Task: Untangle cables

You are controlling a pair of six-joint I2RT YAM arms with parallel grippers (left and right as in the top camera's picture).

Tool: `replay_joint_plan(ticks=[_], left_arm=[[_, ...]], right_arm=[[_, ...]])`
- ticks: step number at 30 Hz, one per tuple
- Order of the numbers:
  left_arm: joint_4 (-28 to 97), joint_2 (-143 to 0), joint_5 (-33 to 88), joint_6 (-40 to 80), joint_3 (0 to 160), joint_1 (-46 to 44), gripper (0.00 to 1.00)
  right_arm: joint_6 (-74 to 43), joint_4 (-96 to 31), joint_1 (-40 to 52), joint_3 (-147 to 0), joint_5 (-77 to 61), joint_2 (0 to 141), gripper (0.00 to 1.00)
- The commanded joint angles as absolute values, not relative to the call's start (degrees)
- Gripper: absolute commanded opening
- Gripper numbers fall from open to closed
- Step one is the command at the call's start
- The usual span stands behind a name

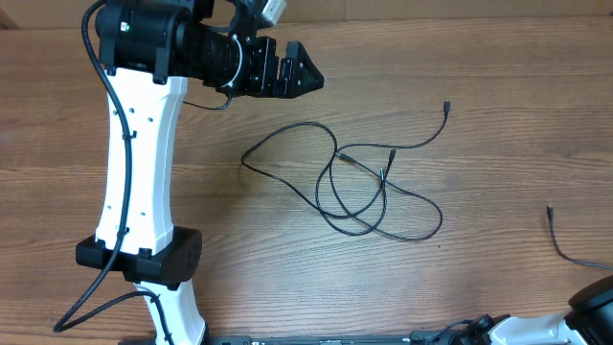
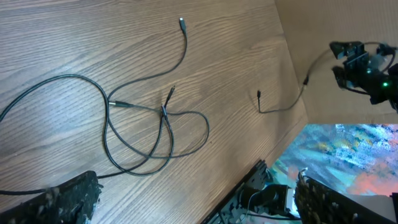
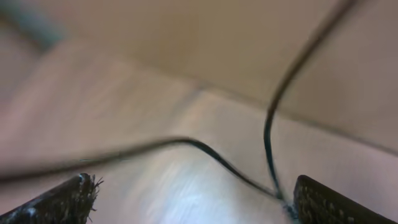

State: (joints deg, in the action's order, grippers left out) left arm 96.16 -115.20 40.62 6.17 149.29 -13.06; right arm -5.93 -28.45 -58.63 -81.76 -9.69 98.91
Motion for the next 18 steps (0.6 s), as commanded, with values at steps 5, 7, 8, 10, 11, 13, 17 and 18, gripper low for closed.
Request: replay_joint_plan(ticks=[5,7,8,10,11,13,17,18], left_arm=[[96.8,-115.4,44.1,2.4,150.2,-13.3,1.00],[96.8,-115.4,45.5,2.3,150.2,-13.3,1.00],[96.8,-115.4,46.0,2.3,150.2,-13.3,1.00],[96.8,-115.4,46.2,2.3,150.2,-13.3,1.00],[96.8,-115.4,46.2,2.3,150.2,-13.3,1.00],[96.8,-115.4,46.2,2.4,150.2,-13.3,1.00],[96.8,-115.4,47.8,2.7,150.2,-13.3,1.00],[96.8,-115.4,48.1,2.8,150.2,-13.3,1.00]], right_arm=[[0.2,-31.2,-52.0,-83.7,-26.6,99.0,1.00],[1.2,-33.1,-51.0,-83.7,-22.9,99.3,1.00],[1.1,-33.8,-50.7,-83.7,-20.0,99.7,1.00],[-3.6,-35.2,-50.5,-83.7,-11.6,100.6,1.00],[-8.8,-36.4,-50.5,-83.7,-5.5,101.2,1.00],[-21.1,-40.5,-50.8,-83.7,6.5,102.4,1.00],[-30.6,-45.0,-51.9,-83.7,10.4,104.2,1.00],[-30.6,-45.1,-52.1,-83.7,9.8,104.6,1.00]])
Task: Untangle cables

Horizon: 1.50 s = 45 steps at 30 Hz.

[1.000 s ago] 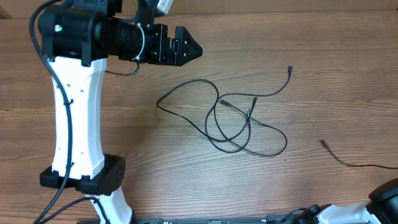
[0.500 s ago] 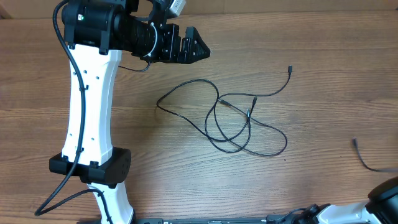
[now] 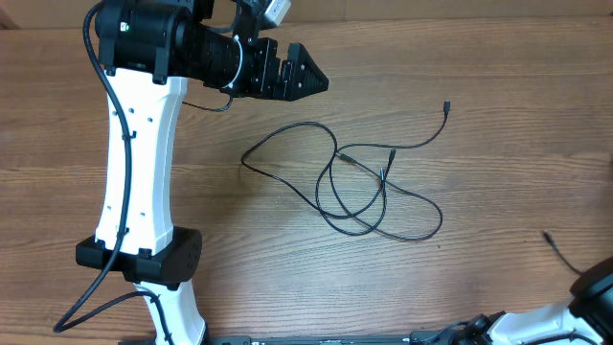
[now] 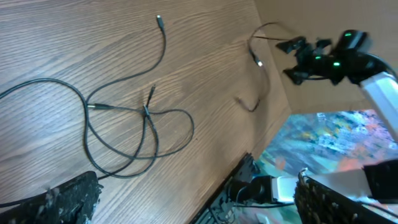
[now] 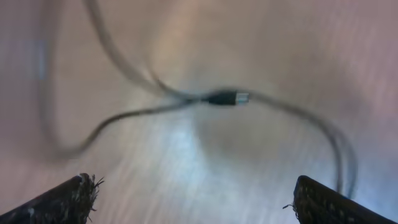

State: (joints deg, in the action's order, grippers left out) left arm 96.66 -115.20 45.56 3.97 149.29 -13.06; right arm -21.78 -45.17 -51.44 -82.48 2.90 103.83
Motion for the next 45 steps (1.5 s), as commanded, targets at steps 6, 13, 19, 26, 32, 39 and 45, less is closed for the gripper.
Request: replay_joint_plan(ticks=[6,13,19,26,32,39,45], left_arm=[[96.8,-115.4,48.0,2.4,150.2,-13.3,1.00],[96.8,-115.4,48.1,2.3,150.2,-13.3,1.00],[96.8,-115.4,48.1,2.3,150.2,-13.3,1.00],[96.8,-115.4,48.1,2.3,150.2,-13.3,1.00],[96.8,-115.4,48.0,2.3,150.2,-13.3,1.00],[96.8,-115.4,47.9,2.2,150.2,-13.3,1.00],[96.8,-115.4,47.9,1.2,150.2,-13.3,1.00]], right_arm=[[-24.8,-48.2,-53.4,-83.7,5.1,108.8,1.00],[-21.9,-56.9,-53.4,-83.7,-12.3,119.5,1.00],[-17.8,-61.6,-51.0,-83.6,-12.6,122.2,1.00],[-15.2,-61.3,-50.2,-84.0,-12.8,121.6,1.00],[-12.6,-60.6,-50.2,-87.5,-9.3,115.1,1.00],[-20.6,-62.9,-50.3,-87.9,2.7,103.5,1.00],[-26.0,-70.5,-51.9,-86.4,11.9,101.6,1.00]])
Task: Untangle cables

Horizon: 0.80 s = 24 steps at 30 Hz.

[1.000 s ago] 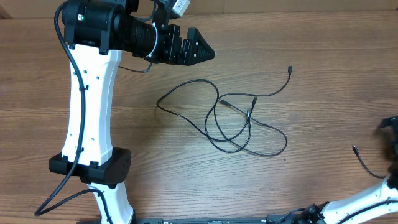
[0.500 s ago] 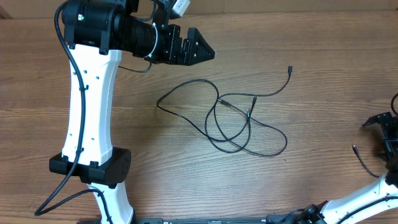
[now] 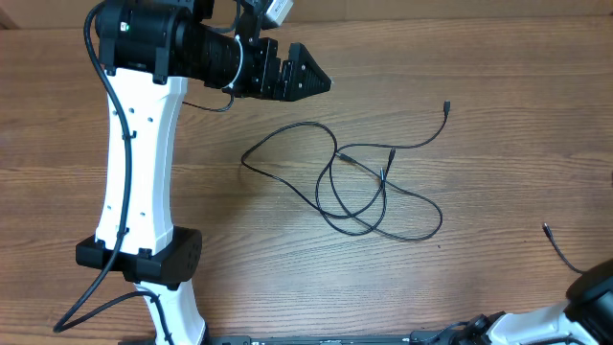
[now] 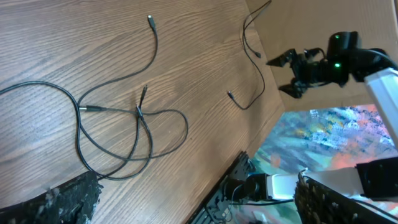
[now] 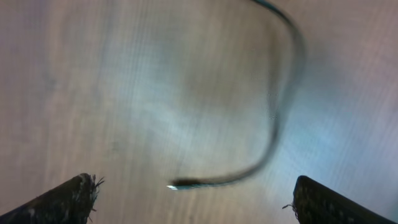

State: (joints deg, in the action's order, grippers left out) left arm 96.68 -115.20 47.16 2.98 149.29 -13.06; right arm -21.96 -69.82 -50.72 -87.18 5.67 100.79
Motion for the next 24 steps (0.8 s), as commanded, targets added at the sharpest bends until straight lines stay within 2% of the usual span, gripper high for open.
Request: replay_joint_plan(ticks=[1,5,12,24], left_arm=[[96.8,-115.4,47.8,1.2,150.2,-13.3,1.00],[96.8,-115.4,47.8,1.2,150.2,-13.3,1.00],[96.8,-115.4,47.9,1.2,150.2,-13.1,1.00],[96.8,-115.4,47.9,1.3,150.2,-13.1,1.00]], right_arm=[[-26.3,-70.7,-52.9,-85.4,11.8,101.6,1.00],[-27.3,-69.0,-57.8,-80.5,11.2,101.6,1.00],[-23.5,-60.2,-67.9,-74.3,-1.9,101.7,1.00],[-19.6,-54.5,-66.5,-72.3,-5.2,106.1,0.99]])
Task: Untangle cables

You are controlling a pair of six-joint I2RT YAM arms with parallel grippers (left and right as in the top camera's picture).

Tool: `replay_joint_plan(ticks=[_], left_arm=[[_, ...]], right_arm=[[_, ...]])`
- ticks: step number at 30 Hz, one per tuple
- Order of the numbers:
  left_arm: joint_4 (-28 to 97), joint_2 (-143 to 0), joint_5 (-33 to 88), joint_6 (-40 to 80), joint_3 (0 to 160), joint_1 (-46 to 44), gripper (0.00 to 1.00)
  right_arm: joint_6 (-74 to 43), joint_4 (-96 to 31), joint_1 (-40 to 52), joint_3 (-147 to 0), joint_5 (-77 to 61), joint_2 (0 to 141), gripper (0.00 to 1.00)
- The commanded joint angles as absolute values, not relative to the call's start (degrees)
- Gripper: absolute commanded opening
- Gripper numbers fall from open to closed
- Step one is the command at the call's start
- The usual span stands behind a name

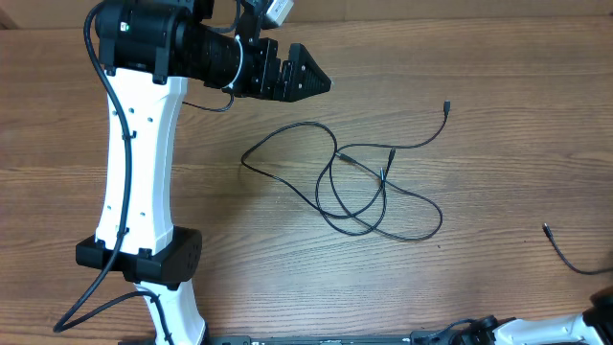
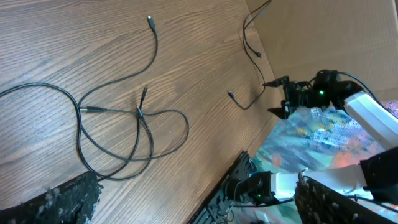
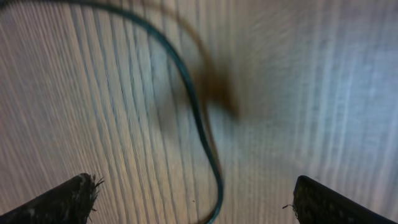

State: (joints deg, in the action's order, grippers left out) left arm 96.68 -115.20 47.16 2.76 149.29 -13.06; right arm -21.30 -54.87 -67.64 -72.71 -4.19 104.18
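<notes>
Two thin black cables lie looped over each other as a tangle (image 1: 369, 196) at mid-table, also seen in the left wrist view as the tangle (image 2: 124, 124). A third black cable (image 1: 565, 254) lies apart at the right edge, and the same separate cable (image 2: 249, 102) shows in the left wrist view. My left gripper (image 1: 308, 81) hangs open, high over the table's far side, empty. My right gripper (image 2: 292, 96) is open beside the table's right edge, close over that separate cable (image 3: 199, 118), which is blurred.
The wooden table (image 1: 498, 86) ends at a tan wall (image 2: 323, 37) on the right. My left arm's white column (image 1: 134, 172) stands at the left. Dark rails (image 1: 316, 339) run along the table's front edge.
My right gripper has dropped lower beside the right edge and has almost left the overhead view. The separate cable and the tangle lie where they were. The left arm is still.
At first the separate cable lay at the right edge with my right gripper close over it. Its free end then sat nearer the front edge while the gripper was raised off the table. The tangle has kept its shape throughout.
</notes>
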Motion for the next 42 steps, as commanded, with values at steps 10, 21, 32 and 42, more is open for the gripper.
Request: replay_joint_plan(ticks=[10,21,32,42], left_arm=[[96.8,-115.4,47.9,1.3,150.2,-13.1,1.00],[96.8,-115.4,47.9,1.2,150.2,-13.1,1.00],[96.8,-115.4,47.9,1.3,150.2,-13.2,1.00],[96.8,-115.4,48.2,2.3,150.2,-13.6,1.00]], right_arm=[[-19.6,-51.4,-66.6,-72.3,-2.2,107.5,0.68],[-19.6,-50.2,-66.6,-72.3,-1.1,111.2,0.78],[-15.7,-49.3,-65.8,-77.2,-14.5,113.7,0.04],[-13.1,-50.0,-64.5,-94.2,-19.1,113.7,0.04]])
